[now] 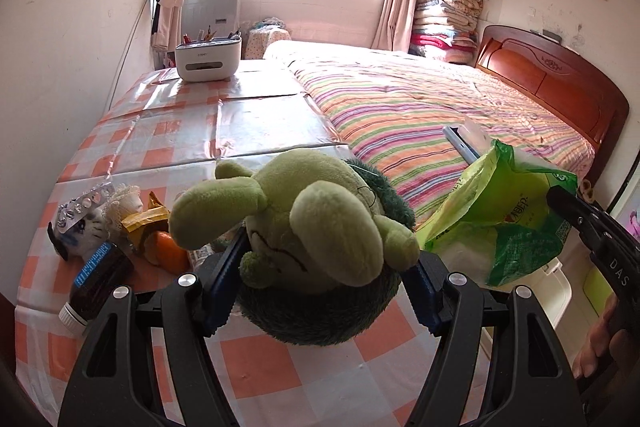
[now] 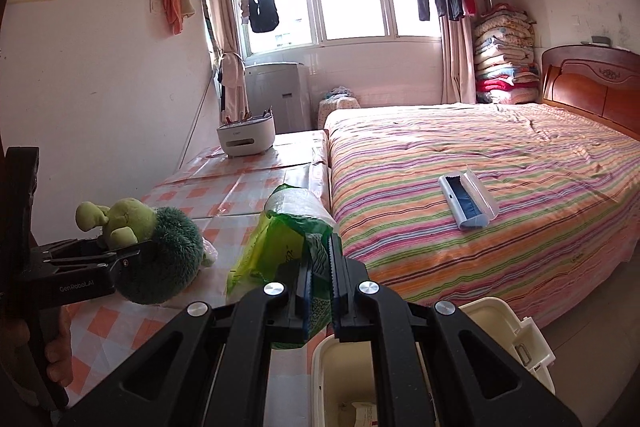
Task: Collect trash
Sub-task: 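Carry plush toy and green bag over the cream bin and release both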
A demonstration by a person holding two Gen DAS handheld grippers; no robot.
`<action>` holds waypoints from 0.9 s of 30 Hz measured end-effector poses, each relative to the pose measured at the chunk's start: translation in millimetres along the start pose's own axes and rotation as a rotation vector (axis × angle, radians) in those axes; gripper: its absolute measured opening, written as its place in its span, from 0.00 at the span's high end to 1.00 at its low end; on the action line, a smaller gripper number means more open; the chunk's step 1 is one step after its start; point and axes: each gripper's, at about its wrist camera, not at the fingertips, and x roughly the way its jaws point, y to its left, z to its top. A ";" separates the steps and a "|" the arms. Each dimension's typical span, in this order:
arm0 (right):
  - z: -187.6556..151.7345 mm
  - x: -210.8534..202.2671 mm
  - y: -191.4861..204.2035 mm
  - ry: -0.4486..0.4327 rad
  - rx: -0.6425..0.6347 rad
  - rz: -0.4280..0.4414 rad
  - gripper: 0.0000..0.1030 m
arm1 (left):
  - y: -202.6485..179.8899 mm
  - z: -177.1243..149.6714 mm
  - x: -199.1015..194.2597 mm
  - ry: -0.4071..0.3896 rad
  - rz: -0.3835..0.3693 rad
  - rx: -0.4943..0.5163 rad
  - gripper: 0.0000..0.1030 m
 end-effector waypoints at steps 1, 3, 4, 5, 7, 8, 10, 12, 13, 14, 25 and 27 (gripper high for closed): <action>-0.5 -2.7 -3.5 -0.002 0.004 -0.010 0.93 | -5.3 -1.1 0.9 0.004 -0.008 0.009 0.33; -1.1 -8.3 -10.4 -0.012 0.014 -0.031 0.93 | -16.1 -3.5 3.2 0.012 -0.024 0.025 0.33; -1.3 -11.0 -13.8 -0.017 0.017 -0.044 0.93 | -20.8 -3.8 4.4 0.014 -0.034 0.031 0.33; -1.9 -13.9 -16.9 -0.024 0.016 -0.060 0.93 | -25.9 -3.3 5.4 0.017 -0.046 0.037 0.33; -3.3 -20.1 -23.1 -0.038 0.013 -0.095 0.93 | -37.0 -5.1 6.0 0.023 -0.068 0.050 0.33; -4.3 -23.8 -27.0 -0.043 0.012 -0.113 0.93 | -43.4 -6.3 5.9 0.025 -0.078 0.057 0.33; -7.0 -29.9 -33.2 -0.056 0.005 -0.157 0.93 | -55.4 -9.1 6.2 0.029 -0.098 0.075 0.33; -10.7 -35.5 -37.8 -0.065 -0.005 -0.196 0.93 | -67.0 -11.6 6.3 0.030 -0.112 0.091 0.33; -12.7 -37.7 -40.1 -0.069 -0.005 -0.210 0.93 | -71.5 -12.9 6.8 0.033 -0.120 0.097 0.33; -14.7 -39.8 -42.7 -0.072 -0.003 -0.223 0.93 | -74.6 -13.6 8.0 0.039 -0.129 0.102 0.33; -28.9 -52.8 -62.9 -0.091 0.058 -0.309 0.72 | -117.8 -23.1 12.0 0.063 -0.193 0.170 0.33; -28.6 -58.0 -69.8 -0.116 0.102 -0.307 0.32 | -122.3 -23.7 14.0 0.069 -0.201 0.174 0.33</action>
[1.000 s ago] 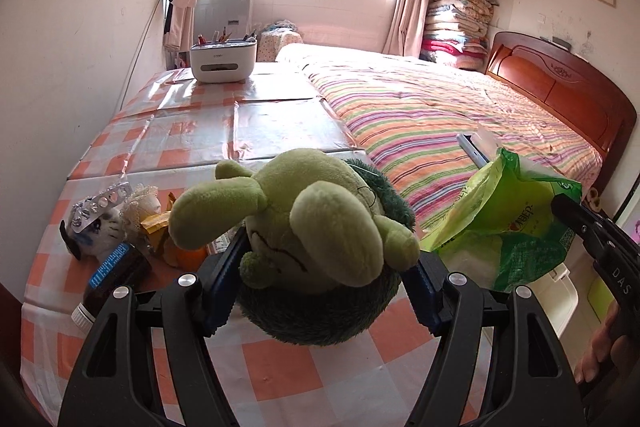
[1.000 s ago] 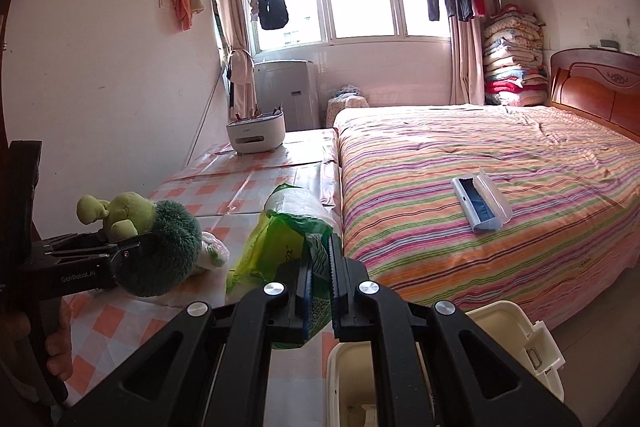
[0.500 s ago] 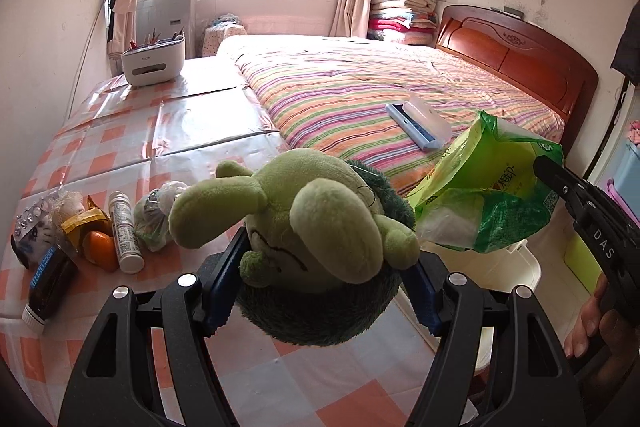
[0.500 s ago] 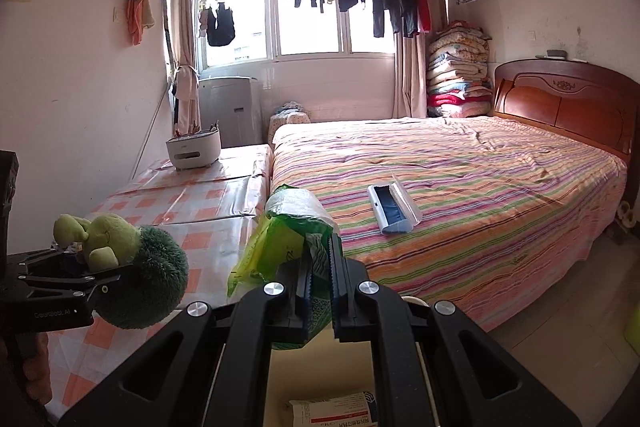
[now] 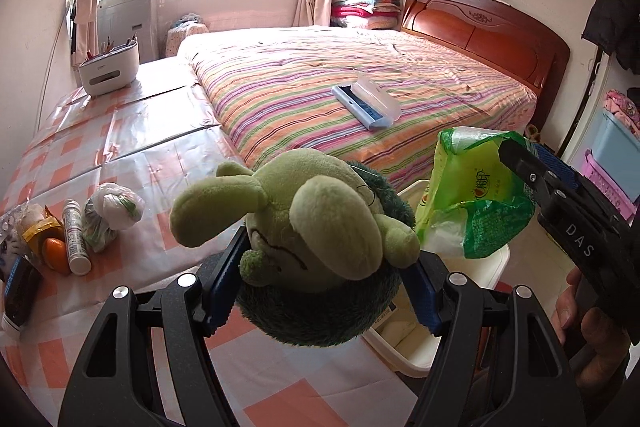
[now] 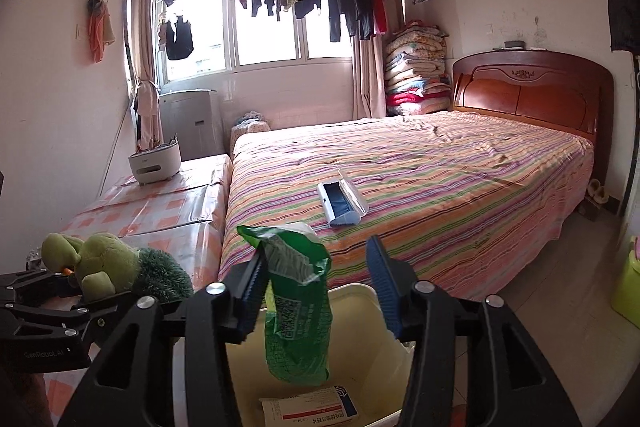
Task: Collect trash
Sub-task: 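Carry plush toy and green bag over the cream bin and release both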
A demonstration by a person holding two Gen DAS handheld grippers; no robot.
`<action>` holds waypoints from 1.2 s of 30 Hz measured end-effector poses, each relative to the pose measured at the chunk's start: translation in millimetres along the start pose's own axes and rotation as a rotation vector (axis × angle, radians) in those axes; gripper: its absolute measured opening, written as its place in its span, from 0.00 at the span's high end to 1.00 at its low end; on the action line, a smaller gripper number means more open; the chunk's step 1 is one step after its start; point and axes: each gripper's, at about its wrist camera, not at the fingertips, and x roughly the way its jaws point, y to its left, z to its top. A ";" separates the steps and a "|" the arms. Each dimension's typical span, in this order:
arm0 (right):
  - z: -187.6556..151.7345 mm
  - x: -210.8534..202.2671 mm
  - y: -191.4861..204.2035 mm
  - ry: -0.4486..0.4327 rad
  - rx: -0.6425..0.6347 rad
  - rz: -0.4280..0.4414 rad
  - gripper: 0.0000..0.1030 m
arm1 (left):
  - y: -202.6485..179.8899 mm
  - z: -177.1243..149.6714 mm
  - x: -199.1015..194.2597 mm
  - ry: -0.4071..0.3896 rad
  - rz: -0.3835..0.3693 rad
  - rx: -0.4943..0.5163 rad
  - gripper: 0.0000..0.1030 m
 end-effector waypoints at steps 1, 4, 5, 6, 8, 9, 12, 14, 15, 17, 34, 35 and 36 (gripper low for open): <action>0.9 -3.2 -4.7 -0.017 0.026 0.006 0.31 | -1.9 -0.1 1.5 0.004 -0.004 0.003 0.33; 4.5 -11.4 -14.6 -0.059 0.061 -0.003 0.31 | -6.9 -0.4 5.2 0.013 -0.016 0.008 0.33; 4.6 -12.4 -17.5 -0.064 0.073 -0.005 0.31 | -8.9 -0.5 6.8 0.017 -0.022 0.008 0.32; 4.4 -12.3 -20.3 -0.060 0.087 0.004 0.31 | -10.7 -0.4 8.5 0.022 -0.027 0.008 0.32; 5.0 -8.0 -24.3 -0.031 0.117 0.036 0.31 | -15.1 -0.5 12.3 0.033 -0.035 0.015 0.32; 4.4 -5.2 -26.4 -0.013 0.132 0.047 0.31 | -17.7 -0.8 13.7 0.035 -0.036 0.019 0.32; 3.4 2.6 -34.3 0.039 0.190 0.097 0.31 | -24.1 -0.9 17.0 0.042 -0.040 0.031 0.32; 0.1 13.0 -44.9 0.102 0.276 0.131 0.31 | -26.3 -0.3 18.2 0.043 -0.040 0.038 0.32; -2.4 19.5 -49.5 0.140 0.300 0.112 0.31 | -27.0 -0.5 18.5 0.042 -0.037 0.041 0.32; -7.5 27.9 -56.5 0.189 0.340 0.119 0.31 | -28.0 -0.5 19.0 0.042 -0.033 0.045 0.32; 1.9 1.0 -58.5 0.035 0.341 0.073 0.31 | -59.7 5.7 30.5 0.056 -0.076 0.103 0.30; 2.8 -1.0 -60.1 0.021 0.349 0.071 0.31 | -62.3 6.4 31.5 0.058 -0.078 0.108 0.29; 3.2 -3.1 -62.2 0.008 0.359 0.069 0.31 | -64.1 7.5 32.1 0.054 -0.081 0.112 0.30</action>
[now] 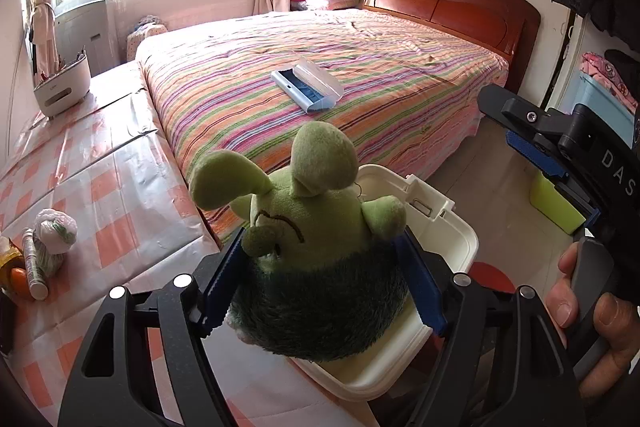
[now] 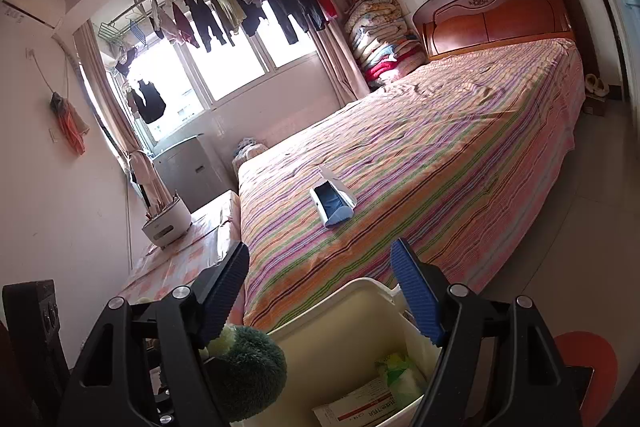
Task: Collect trash
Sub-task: 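Carry plush toy and green bag over the cream bin and release both, then move both tools back toward the remaining items on the table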
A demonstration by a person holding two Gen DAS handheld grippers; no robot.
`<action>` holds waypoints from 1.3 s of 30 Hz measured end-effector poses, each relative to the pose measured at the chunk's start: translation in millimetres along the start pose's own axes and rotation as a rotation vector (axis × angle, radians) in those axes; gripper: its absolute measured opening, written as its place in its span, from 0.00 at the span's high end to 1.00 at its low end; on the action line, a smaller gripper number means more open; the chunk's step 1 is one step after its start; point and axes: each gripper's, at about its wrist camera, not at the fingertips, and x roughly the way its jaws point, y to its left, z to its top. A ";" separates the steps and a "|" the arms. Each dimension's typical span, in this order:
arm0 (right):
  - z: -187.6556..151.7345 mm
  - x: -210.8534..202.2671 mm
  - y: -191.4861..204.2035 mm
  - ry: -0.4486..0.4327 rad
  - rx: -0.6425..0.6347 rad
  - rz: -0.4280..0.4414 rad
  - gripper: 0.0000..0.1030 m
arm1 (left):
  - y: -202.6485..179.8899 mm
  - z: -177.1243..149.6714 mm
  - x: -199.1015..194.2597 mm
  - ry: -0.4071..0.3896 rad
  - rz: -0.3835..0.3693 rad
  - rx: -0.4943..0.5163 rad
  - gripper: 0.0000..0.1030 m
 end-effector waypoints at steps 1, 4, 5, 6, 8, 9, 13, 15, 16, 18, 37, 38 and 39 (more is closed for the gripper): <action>0.8 -1.5 -1.1 -0.010 0.006 -0.002 0.31 | -2.3 1.1 -0.4 -0.009 0.001 0.005 0.29; 1.9 -2.6 -3.4 -0.021 0.013 -0.012 0.31 | -8.8 4.5 -0.8 -0.014 -0.002 0.027 0.24; 2.1 -1.9 -3.9 -0.017 0.015 -0.011 0.31 | -9.9 5.4 -1.2 -0.017 0.000 0.030 0.23; 1.6 -0.9 -3.7 -0.012 0.015 -0.012 0.31 | -10.7 6.1 -1.8 -0.019 0.004 0.034 0.23; 0.8 1.2 -3.1 -0.005 0.016 -0.012 0.31 | -10.8 6.8 -2.7 -0.018 0.011 0.043 0.23; 0.4 1.2 -2.8 -0.004 0.015 -0.011 0.31 | -10.3 7.0 -3.3 -0.016 0.019 0.045 0.23; -1.3 3.1 2.4 0.001 0.004 -0.007 0.30 | 1.6 7.1 -10.2 -0.017 0.048 0.034 0.23; -3.5 5.6 6.4 0.013 -0.007 -0.002 0.28 | 12.2 5.9 -15.2 -0.014 0.070 0.023 0.20; -4.9 6.9 8.7 0.018 -0.011 -0.001 0.27 | 18.4 5.0 -18.7 -0.016 0.084 0.017 0.16; -8.1 9.1 13.8 0.027 -0.018 0.009 0.26 | 32.9 1.7 -27.8 -0.043 0.125 0.003 0.12; -51.3 51.8 115.3 0.173 -0.201 0.149 0.22 | 210.3 -41.0 -109.5 -0.117 0.400 -0.326 0.12; -55.3 54.8 123.1 0.184 -0.218 0.162 0.22 | 220.6 -45.6 -114.8 -0.120 0.410 -0.346 0.12; -59.0 57.8 130.7 0.195 -0.234 0.175 0.22 | 231.0 -50.9 -120.8 -0.123 0.422 -0.365 0.12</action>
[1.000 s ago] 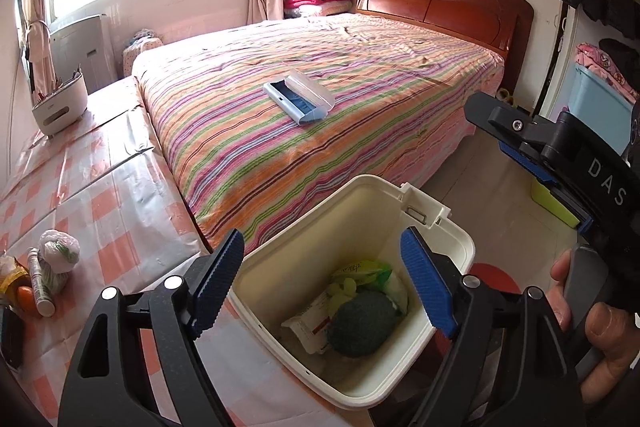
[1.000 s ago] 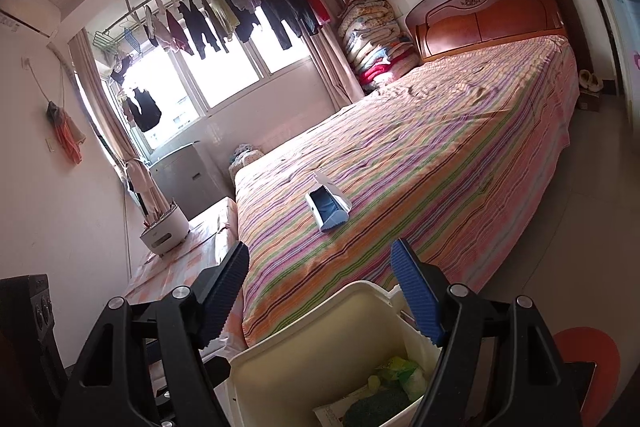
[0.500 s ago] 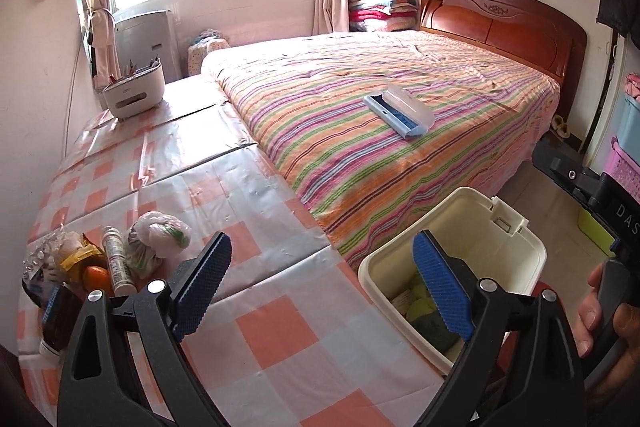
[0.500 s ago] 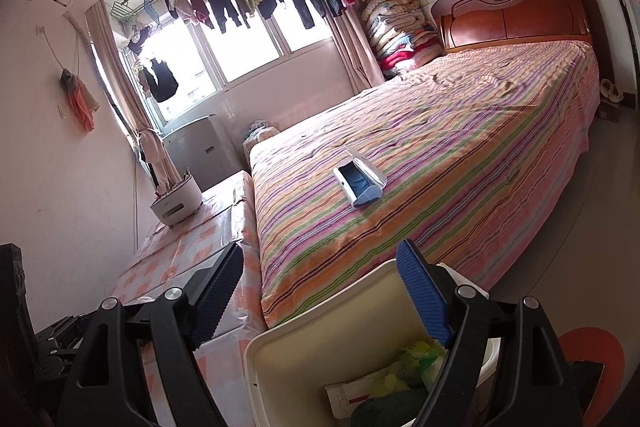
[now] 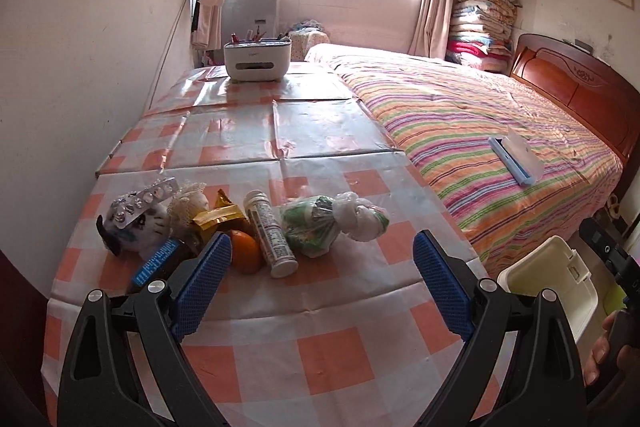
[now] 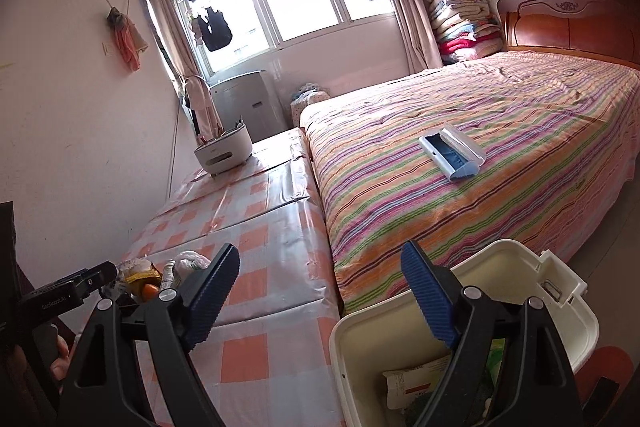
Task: Collect trash
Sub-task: 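Move both tools back toward the remaining items on the table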
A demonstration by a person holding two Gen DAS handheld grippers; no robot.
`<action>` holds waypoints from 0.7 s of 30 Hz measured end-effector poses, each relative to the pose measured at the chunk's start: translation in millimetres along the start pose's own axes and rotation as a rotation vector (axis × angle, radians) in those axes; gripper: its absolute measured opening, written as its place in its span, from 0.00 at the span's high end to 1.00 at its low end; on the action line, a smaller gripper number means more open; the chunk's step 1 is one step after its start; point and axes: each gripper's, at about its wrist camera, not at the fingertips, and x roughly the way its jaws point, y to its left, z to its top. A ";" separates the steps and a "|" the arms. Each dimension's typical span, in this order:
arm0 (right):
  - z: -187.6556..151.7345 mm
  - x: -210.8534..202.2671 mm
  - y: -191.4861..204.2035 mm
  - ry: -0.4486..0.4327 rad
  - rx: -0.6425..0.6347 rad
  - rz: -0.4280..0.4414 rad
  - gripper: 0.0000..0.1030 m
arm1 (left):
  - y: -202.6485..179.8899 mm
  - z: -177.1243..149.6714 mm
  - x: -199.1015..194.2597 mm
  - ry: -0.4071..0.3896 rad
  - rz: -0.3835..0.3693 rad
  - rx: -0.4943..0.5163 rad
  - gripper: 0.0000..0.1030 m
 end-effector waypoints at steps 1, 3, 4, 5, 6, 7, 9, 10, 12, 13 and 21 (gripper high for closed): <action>-1.6 5.4 8.7 0.012 -0.020 0.011 0.22 | 11.6 -1.1 -1.7 -0.001 0.018 -0.018 0.12; -4.8 15.9 25.1 0.038 -0.065 0.033 0.22 | 34.7 -1.8 -4.9 -0.007 0.051 -0.050 0.12; -6.4 21.6 33.6 0.053 -0.084 0.048 0.22 | 45.7 -2.7 -6.3 -0.010 0.068 -0.065 0.12; -8.0 27.2 41.9 0.068 -0.103 0.063 0.22 | 57.1 -4.1 -7.2 -0.012 0.087 -0.082 0.12; -9.8 33.3 51.4 0.083 -0.124 0.076 0.22 | 67.1 -5.1 -7.8 -0.009 0.104 -0.098 0.12; -11.2 39.2 59.7 0.097 -0.145 0.087 0.22 | 76.4 -6.1 -7.8 -0.003 0.114 -0.113 0.12; -15.3 51.1 76.1 0.125 -0.181 0.110 0.22 | 94.6 -8.3 -7.2 0.013 0.127 -0.139 0.12; -16.9 56.9 83.2 0.140 -0.195 0.122 0.22 | 103.2 -9.9 -7.3 0.014 0.141 -0.152 0.12; -19.8 68.0 97.3 0.166 -0.222 0.143 0.22 | 118.6 -13.4 -7.6 0.019 0.154 -0.181 0.12; -21.4 73.4 103.9 0.178 -0.241 0.153 0.22 | 125.1 -14.5 -7.7 0.026 0.152 -0.194 0.12; -27.2 116.4 145.0 0.231 -0.355 0.208 0.22 | 161.7 -27.6 -1.3 0.099 0.118 -0.254 0.12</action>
